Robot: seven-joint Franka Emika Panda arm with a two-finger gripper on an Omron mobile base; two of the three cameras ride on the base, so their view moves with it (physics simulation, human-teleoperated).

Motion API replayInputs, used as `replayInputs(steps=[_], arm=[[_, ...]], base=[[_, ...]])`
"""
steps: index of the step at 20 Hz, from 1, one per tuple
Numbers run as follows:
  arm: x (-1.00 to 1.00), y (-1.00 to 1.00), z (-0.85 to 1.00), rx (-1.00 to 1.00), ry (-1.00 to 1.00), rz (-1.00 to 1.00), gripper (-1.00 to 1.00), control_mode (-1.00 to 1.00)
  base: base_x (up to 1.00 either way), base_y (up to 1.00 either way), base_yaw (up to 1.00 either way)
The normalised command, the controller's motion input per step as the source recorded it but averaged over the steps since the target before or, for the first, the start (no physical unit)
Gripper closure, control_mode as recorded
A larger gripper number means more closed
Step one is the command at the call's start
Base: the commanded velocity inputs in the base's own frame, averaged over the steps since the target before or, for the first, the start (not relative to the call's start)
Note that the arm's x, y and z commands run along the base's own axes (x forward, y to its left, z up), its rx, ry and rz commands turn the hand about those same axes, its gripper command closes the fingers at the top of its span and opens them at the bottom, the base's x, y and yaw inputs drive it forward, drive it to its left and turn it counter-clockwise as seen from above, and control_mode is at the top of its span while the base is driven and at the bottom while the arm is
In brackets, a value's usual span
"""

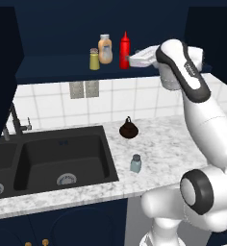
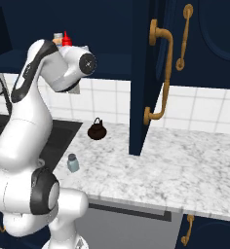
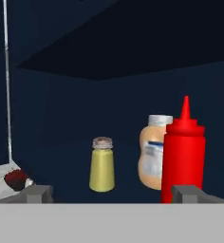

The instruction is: Put the shaker and condiment bottle from the counter next to their counterparts in the cabinet.

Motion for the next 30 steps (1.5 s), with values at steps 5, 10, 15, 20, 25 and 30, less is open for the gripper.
replayInputs(steps=[5, 10, 15, 20, 25, 30], arm=[[-0.90, 0.00, -0.61, -0.06, 0.00, 0.11, -1.00, -1.00], [-0.83, 0.00, -0.86, -0.15, 0.00, 0.10, -1.00, -1.00], [-0.73, 0.00, -1.00, -0.19, 0.00, 0.00, -1.00, -1.00], [-0.46, -0.14, -1.00, -0.08, 0.02, 0.00, -1.00, -1.00], [-0.09, -0.20, -0.80, 0.00, 0.02, 0.10, -1.00, -1.00], [0.00, -0.01, -0.71, 0.01, 0.00, 0.17, -1.00, -1.00]], base=[[0.00, 0.00, 0.00], [0.00, 0.00, 0.00], [0.00, 0.00, 0.00], [0.00, 0.00, 0.00], [0.00, 0.00, 0.00], [0.00, 0.00, 0.00]])
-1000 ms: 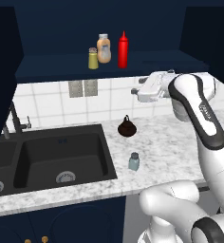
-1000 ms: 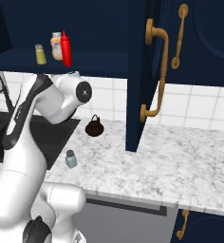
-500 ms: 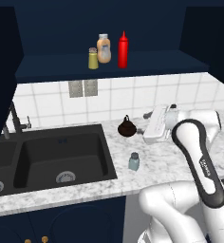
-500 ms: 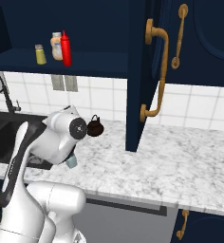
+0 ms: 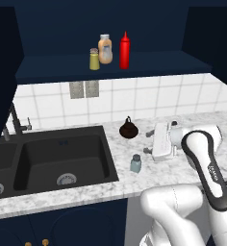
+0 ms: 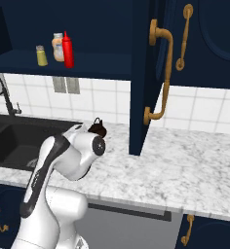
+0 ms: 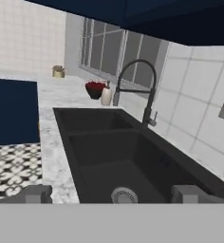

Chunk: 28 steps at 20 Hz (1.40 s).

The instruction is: Put the shaker and condiment bottle from the counter next to their counterparts in the cabinet.

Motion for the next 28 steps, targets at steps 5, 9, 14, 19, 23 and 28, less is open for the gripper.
replayInputs(steps=[5, 9, 14, 19, 23, 28], arm=[[0.00, 0.00, -0.97, 0.03, 0.00, 0.18, -1.00, -1.00], [0.00, -0.08, -0.42, 0.00, 0.00, 0.06, -1.00, -1.00], [0.07, -0.01, -0.67, 0.00, 0.00, 0.02, -1.00, -1.00], [0.09, 0.06, -0.73, 0.00, 0.00, 0.03, -1.00, -1.00], [0.32, 0.26, -0.45, -0.01, 0.00, 0.00, -1.00, -1.00], [0.46, 0.40, -0.29, -0.03, 0.00, 0.00, -1.00, -1.00]], base=[[0.00, 0.00, 0.00], [0.00, 0.00, 0.00], [0.00, 0.00, 0.00], [0.00, 0.00, 0.00], [0.00, 0.00, 0.00], [0.00, 0.00, 0.00]])
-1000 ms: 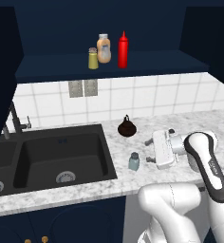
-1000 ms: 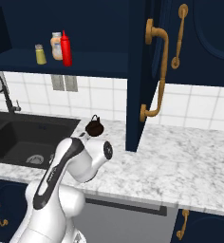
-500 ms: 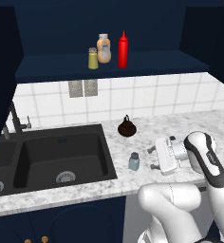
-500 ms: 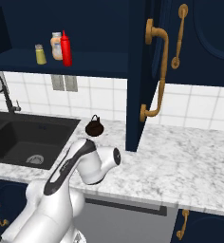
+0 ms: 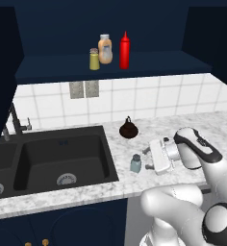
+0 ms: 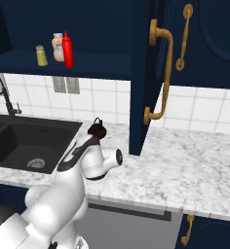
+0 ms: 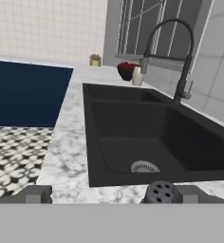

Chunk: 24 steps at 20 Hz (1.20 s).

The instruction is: Put the shaker and condiment bottle from the counter next to their counterparts in the cabinet.

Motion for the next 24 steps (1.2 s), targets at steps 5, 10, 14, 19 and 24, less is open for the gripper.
replayInputs(steps=[5, 10, 14, 19, 24], arm=[[0.02, 0.59, -0.15, -0.03, 0.00, 0.00, -1.00, -1.00], [0.00, 0.30, -0.16, 0.00, 0.00, 0.00, -1.00, -1.00], [0.06, 0.04, -0.11, 0.00, 0.00, 0.00, -1.00, -1.00], [0.22, -0.03, -0.02, 0.00, 0.00, -0.01, -1.00, -1.00], [0.26, -0.04, 0.00, 0.02, 0.00, -0.01, -1.00, -1.00]], base=[[0.00, 0.00, 0.00], [0.00, 0.00, 0.00], [0.00, 0.00, 0.00], [0.00, 0.00, 0.00], [0.00, 0.00, 0.00]])
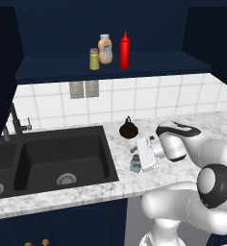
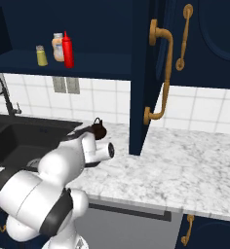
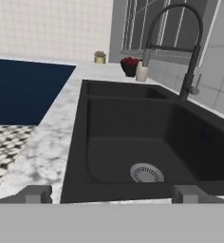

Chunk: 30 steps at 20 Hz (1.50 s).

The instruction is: Put the shaker and condiment bottle from the counter next to their counterparts in the cabinet.

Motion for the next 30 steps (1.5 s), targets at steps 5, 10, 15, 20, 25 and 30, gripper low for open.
replayInputs(steps=[5, 10, 15, 20, 25, 30], arm=[[0.04, -0.15, 0.00, 0.08, 0.00, 0.00, -1.00, -1.00], [0.00, -0.12, 0.00, 0.07, 0.00, 0.00, -1.00, -1.00], [0.12, 0.00, -0.34, 0.01, 0.01, 0.00, -1.00, -1.00], [0.24, 0.00, -0.18, 0.00, 0.00, 0.00, -1.00, -1.00], [0.27, 0.00, -0.08, 0.00, 0.00, 0.00, 1.00, -1.00], [0.06, 0.00, 0.10, 0.01, 0.00, -0.01, 1.00, -1.00]], base=[[0.00, 0.00, 0.00], [0.00, 0.00, 0.00], [0.00, 0.00, 0.00], [0.00, 0.00, 0.00], [0.00, 0.00, 0.00], [0.00, 0.00, 0.00]])
